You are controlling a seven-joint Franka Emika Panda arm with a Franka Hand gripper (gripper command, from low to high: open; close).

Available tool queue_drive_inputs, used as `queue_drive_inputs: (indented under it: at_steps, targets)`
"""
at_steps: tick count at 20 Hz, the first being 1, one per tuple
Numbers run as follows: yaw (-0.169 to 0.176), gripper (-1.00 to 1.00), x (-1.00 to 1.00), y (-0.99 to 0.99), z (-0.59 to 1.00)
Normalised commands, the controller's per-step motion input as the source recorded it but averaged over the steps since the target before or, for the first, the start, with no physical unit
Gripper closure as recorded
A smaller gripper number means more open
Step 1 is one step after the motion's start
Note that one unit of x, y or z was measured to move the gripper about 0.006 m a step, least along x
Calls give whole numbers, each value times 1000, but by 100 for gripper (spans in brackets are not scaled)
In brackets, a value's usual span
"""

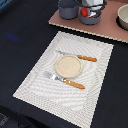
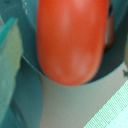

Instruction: Place the fish, sausage, and tomato into the frying pan.

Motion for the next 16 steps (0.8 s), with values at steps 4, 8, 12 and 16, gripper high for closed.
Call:
queue_drive_inputs:
  at_steps: [4,8,12,16]
  targets:
    - [3,-100,199,325,1000]
    - [1,-100,149,269,922]
    - [0,-100,3,54,56]
    - [0,-100,0,0,0]
